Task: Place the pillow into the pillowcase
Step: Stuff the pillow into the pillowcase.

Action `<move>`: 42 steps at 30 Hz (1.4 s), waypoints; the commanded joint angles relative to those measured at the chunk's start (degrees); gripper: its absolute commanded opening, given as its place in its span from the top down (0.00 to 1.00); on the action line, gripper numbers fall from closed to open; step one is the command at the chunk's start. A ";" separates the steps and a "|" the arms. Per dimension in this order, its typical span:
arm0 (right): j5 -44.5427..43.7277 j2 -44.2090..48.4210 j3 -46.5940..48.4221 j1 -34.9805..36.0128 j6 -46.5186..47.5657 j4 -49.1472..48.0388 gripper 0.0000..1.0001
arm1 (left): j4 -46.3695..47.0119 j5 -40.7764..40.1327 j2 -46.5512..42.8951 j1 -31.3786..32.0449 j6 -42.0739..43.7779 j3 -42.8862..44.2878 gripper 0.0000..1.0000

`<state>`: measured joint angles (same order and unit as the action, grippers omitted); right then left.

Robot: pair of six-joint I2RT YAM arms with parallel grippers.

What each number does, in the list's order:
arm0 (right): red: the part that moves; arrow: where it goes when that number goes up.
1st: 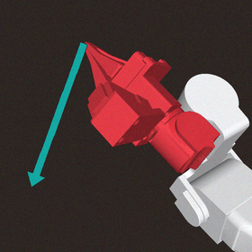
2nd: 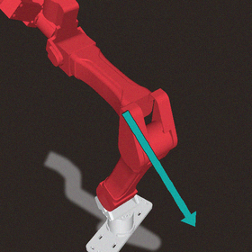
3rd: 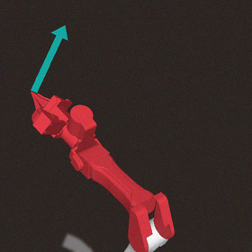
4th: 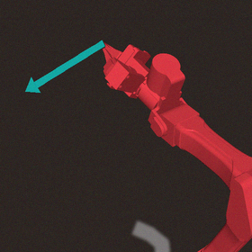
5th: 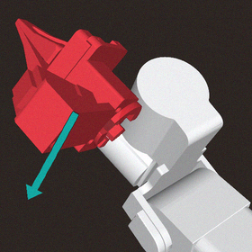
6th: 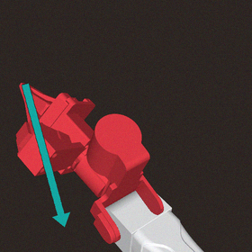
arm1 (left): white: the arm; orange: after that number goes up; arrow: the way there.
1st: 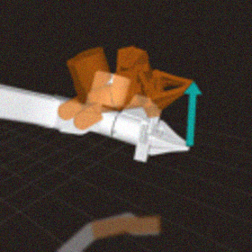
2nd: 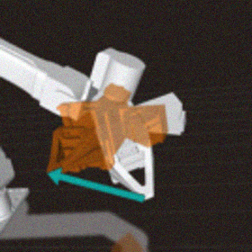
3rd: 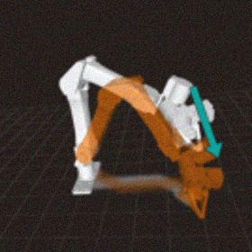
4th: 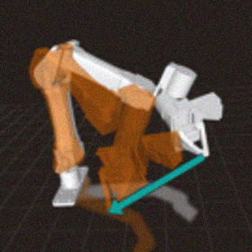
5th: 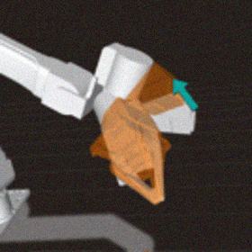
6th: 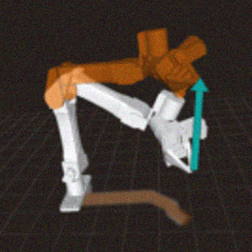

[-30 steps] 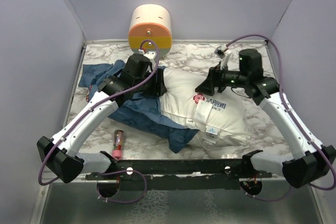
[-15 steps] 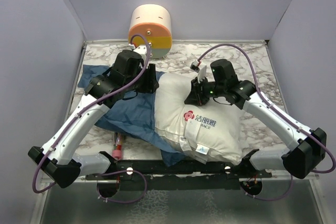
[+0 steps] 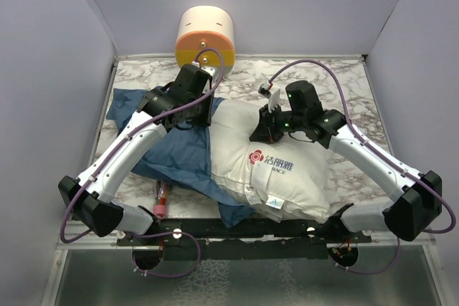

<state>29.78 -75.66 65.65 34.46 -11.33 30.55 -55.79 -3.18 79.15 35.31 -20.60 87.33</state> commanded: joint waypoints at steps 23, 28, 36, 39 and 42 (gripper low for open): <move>-4.41 -14.31 22.18 -0.78 4.46 -13.22 0.99 | 28.91 28.46 8.27 -0.50 -12.85 17.65 1.00; 2.67 -6.60 12.38 -1.67 4.84 -16.84 0.77 | 30.38 26.07 4.55 -3.10 -11.98 7.37 1.00; -0.66 10.01 -0.91 -1.75 1.38 -10.34 0.28 | 42.35 29.40 -5.83 -4.98 -16.94 -15.89 1.00; -3.23 9.88 -2.19 -1.68 0.63 -5.91 0.22 | 43.78 30.84 -7.21 -4.98 -17.28 -19.02 1.00; -6.92 8.35 -2.22 -1.69 0.04 -3.07 0.21 | 44.54 32.19 -7.39 -4.96 -16.98 -19.82 1.00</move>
<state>29.15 -64.29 65.17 32.62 -9.69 20.43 -17.52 24.40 73.47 30.37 -36.62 68.40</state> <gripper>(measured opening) 0.784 0.017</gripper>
